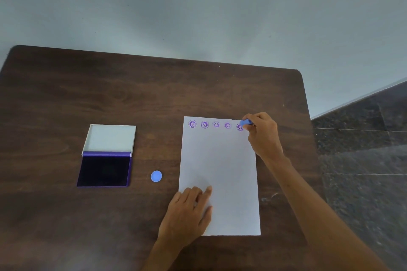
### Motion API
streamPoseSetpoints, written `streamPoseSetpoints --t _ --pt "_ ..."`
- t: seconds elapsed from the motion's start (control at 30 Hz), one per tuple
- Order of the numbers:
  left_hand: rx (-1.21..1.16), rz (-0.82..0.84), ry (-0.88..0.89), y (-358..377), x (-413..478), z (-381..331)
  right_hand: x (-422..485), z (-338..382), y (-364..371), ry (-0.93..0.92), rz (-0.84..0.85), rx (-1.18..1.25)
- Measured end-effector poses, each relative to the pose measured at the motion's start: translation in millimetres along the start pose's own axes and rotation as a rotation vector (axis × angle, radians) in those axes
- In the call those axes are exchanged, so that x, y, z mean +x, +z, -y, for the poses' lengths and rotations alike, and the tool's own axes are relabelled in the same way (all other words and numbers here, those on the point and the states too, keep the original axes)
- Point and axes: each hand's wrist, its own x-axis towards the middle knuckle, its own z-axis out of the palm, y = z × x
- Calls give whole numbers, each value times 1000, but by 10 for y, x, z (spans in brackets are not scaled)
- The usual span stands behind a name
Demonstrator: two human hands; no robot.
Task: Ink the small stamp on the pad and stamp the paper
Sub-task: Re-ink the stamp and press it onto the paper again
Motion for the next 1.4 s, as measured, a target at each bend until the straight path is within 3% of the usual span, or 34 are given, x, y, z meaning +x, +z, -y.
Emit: streamPoseSetpoints --t 1.4 --pt "-6 -10 6 16 5 -11 2 88 91 -83 101 -221"
